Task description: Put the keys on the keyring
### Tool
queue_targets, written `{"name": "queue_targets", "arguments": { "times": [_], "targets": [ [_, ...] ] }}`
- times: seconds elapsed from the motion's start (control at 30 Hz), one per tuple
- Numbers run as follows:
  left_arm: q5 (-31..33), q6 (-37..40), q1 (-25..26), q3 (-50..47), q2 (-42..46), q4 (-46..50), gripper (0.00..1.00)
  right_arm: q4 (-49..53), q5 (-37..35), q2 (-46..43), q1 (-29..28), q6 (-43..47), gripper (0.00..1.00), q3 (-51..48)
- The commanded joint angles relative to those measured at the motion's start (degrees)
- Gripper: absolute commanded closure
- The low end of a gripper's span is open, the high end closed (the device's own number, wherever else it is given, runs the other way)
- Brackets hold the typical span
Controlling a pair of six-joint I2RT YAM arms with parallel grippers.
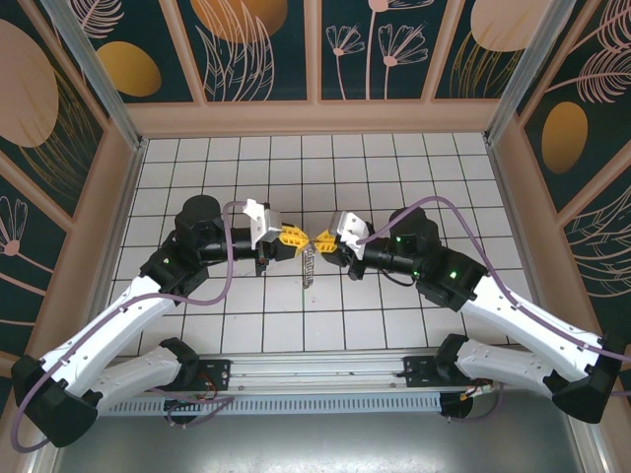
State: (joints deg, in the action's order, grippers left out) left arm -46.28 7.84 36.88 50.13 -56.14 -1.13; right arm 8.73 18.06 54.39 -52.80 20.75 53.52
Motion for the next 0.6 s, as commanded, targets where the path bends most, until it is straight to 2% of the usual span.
{"name": "queue_targets", "arguments": {
  "times": [0.0,0.07,0.57],
  "targets": [
    [-1.62,-0.62,0.14,0.46,0.39,-2.39,1.0,-2.12,0.19,-0.7,0.59,-0.01,0.97,-0.52],
    [-1.69,-0.57,0.13,0.5,0.48,-2.43,1.0,-1.85,0.3,-0.25,0.85,-0.05,1.0,-0.4],
    [-2.04,-0.68,0.12,0.14,0.81,-3.53,1.0,1.16,1.99,5.63,2.39,0.21,1.0,2.54]
  ]
}}
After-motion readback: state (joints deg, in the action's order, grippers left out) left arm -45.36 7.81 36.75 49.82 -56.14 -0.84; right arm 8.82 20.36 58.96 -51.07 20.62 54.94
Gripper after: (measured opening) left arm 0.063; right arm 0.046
